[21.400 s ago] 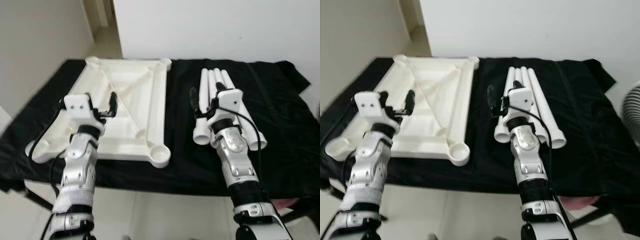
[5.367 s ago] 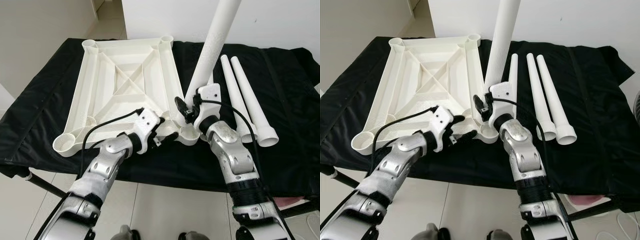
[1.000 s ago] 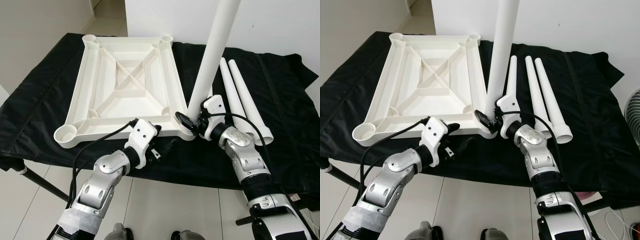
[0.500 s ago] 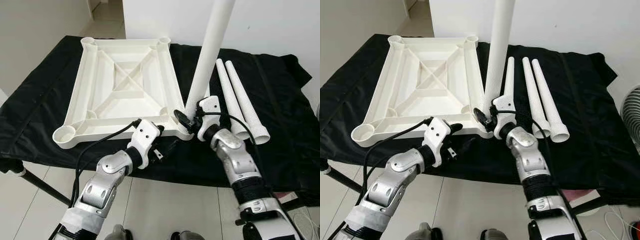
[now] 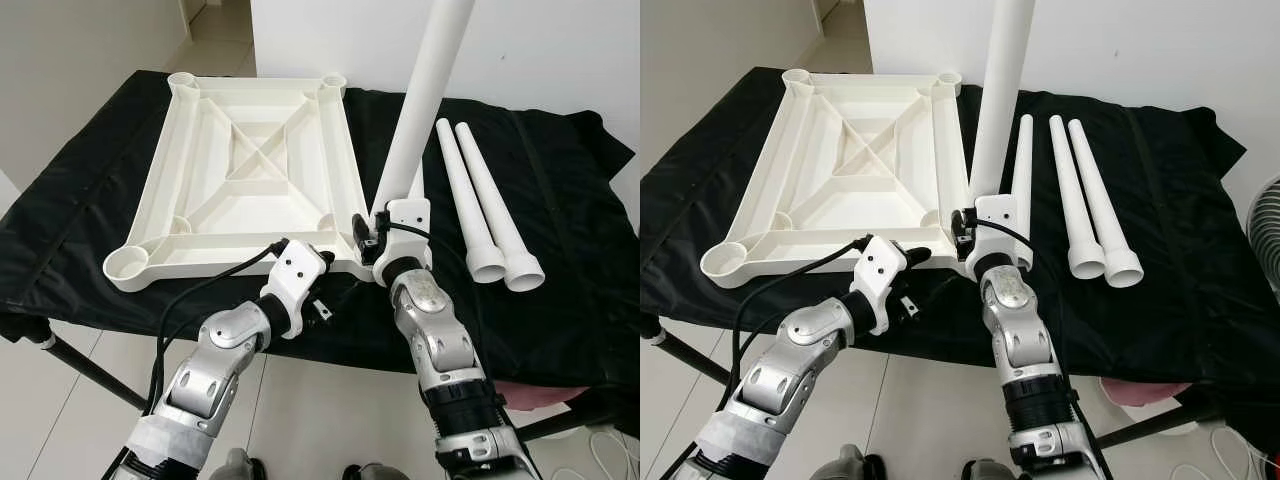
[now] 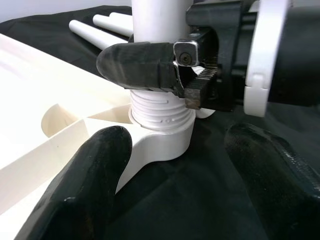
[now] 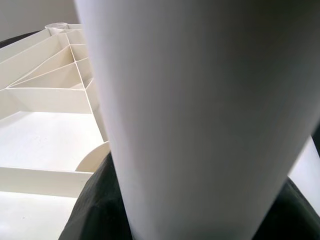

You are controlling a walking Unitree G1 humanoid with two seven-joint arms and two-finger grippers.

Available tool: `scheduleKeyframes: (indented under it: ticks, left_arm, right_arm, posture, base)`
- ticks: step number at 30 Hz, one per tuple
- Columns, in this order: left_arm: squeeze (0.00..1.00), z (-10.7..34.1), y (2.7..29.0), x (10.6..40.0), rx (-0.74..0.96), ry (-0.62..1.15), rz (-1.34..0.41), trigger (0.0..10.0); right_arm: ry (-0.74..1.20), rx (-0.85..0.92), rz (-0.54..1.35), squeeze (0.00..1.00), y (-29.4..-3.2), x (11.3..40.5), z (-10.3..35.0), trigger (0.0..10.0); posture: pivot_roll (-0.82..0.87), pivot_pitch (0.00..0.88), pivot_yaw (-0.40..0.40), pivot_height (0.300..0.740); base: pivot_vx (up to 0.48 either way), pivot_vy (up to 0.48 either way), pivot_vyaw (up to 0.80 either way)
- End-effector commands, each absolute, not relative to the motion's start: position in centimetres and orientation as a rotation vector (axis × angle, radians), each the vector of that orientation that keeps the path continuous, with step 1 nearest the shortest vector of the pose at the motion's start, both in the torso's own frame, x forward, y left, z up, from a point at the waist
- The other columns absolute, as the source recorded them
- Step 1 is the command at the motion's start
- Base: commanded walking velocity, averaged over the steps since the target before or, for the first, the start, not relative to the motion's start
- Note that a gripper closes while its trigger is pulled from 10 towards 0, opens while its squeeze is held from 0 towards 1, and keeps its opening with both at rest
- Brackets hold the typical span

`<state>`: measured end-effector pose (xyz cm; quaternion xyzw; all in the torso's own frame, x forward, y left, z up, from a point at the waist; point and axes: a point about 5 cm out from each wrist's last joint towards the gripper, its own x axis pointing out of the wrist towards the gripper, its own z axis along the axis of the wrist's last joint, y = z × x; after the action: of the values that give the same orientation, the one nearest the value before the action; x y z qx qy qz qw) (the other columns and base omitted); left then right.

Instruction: Building children table

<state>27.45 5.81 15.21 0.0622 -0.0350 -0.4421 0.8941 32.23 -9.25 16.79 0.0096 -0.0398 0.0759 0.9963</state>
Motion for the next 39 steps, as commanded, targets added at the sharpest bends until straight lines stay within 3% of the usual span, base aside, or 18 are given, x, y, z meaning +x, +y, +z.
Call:
scheduleKeyframes:
  ticks: [1,2,3,4,12,13,14,15,22,28,29,30,34,35,36,39]
  left_arm:
    - [0.00,14.9,5.8,27.5,0.148,-0.067,-0.899,10.0]
    - [0.00,15.0,5.9,27.6,0.151,-0.068,-0.898,10.0]
    - [0.00,15.0,5.9,27.6,0.151,-0.068,-0.898,10.0]
    - [0.00,15.0,6.0,27.6,0.153,-0.069,-0.896,10.0]
    - [0.00,15.0,6.1,27.7,0.156,-0.072,-0.891,10.0]
    - [0.00,15.0,6.1,27.7,0.156,-0.072,-0.890,10.0]
    - [0.00,15.0,6.1,27.7,0.156,-0.072,-0.890,10.0]
    - [0.00,15.0,6.1,27.7,0.155,-0.073,-0.889,10.0]
    - [0.00,15.0,6.1,27.7,0.155,-0.075,-0.888,10.0]
    - [0.00,15.2,6.0,27.8,0.152,-0.080,-0.886,10.0]
    - [0.00,15.2,5.9,27.8,0.151,-0.081,-0.886,10.0]
    - [0.00,15.2,5.9,27.9,0.150,-0.083,-0.886,10.0]
    - [0.00,15.3,5.9,27.9,0.150,-0.083,-0.886,10.0]
    - [0.00,15.3,6.0,27.9,0.150,-0.084,-0.885,10.0]
    - [0.00,15.3,6.0,27.9,0.149,-0.084,-0.883,10.0]
    - [0.00,15.4,6.1,28.0,0.147,-0.085,-0.878,10.0]
  right_arm:
    - [-0.087,0.052,0.143,0.00,-9.3,32.1,17.0,10.0]
    - [-0.090,0.059,0.148,0.24,-9.2,32.1,17.1,10.0]
    - [-0.090,0.059,0.148,0.24,-9.2,32.1,17.1,10.0]
    - [-0.097,0.067,0.163,1.00,-9.2,32.1,17.3,10.0]
    - [-0.121,0.062,0.252,1.00,-9.2,32.2,17.8,10.0]
    - [-0.122,0.048,0.294,0.15,-9.2,32.3,17.7,10.0]
    - [-0.122,0.048,0.294,0.15,-9.2,32.3,17.7,10.0]
    - [-0.116,0.034,0.334,0.00,-9.2,32.3,17.7,10.0]
    - [-0.097,0.005,0.453,0.00,-9.1,32.2,17.4,10.0]
    - [-0.075,-0.123,0.642,0.00,-10.0,33.1,16.5,10.0]
    - [-0.063,-0.149,0.664,0.00,-10.4,33.5,16.3,6.7]
    - [-0.052,-0.156,0.668,0.00,-10.7,33.8,16.1,5.5]
    - [-0.046,-0.161,0.669,0.00,-10.9,34.0,16.1,5.5]
    - [-0.030,-0.173,0.673,0.00,-11.1,34.1,15.8,1.0]
    - [-0.015,-0.184,0.675,0.00,-11.6,34.2,15.6,0.0]
    - [0.003,-0.203,0.658,0.00,-12.3,34.3,15.3,0.0]
  posture:
    - [-0.12,0.040,0.013,0.740]
    - [-0.12,0.038,0.012,0.740]
    - [-0.12,0.038,0.012,0.740]
    - [-0.12,0.038,0.012,0.740]
    - [-0.12,0.034,0.010,0.740]
    - [-0.11,0.033,0.009,0.740]
    - [-0.11,0.033,0.009,0.740]
    - [-0.11,0.033,0.009,0.740]
    - [-0.11,0.036,0.012,0.740]
    - [-0.11,0.042,0.017,0.740]
    - [-0.11,0.045,0.020,0.740]
    - [-0.11,0.045,0.020,0.740]
    - [-0.11,0.045,0.020,0.740]
    - [-0.11,0.045,0.020,0.740]
    - [-0.11,0.050,0.022,0.740]
    - [-0.11,0.050,0.022,0.740]
  base:
    - [0.000,0.000,0.00]
    - [0.000,0.000,0.00]
    - [0.000,0.000,0.00]
    - [0.000,0.000,0.00]
    - [0.000,0.000,0.00]
    - [0.000,0.000,0.00]
    - [0.000,0.000,0.00]
    - [0.000,0.000,0.00]
    - [0.000,0.000,0.00]
    - [0.000,0.000,0.00]
    - [0.000,0.000,0.00]
    - [0.000,0.000,0.00]
    - [0.000,0.000,0.00]
    - [0.000,0.000,0.00]
    - [0.000,0.000,0.00]
    - [0.000,0.000,0.00]
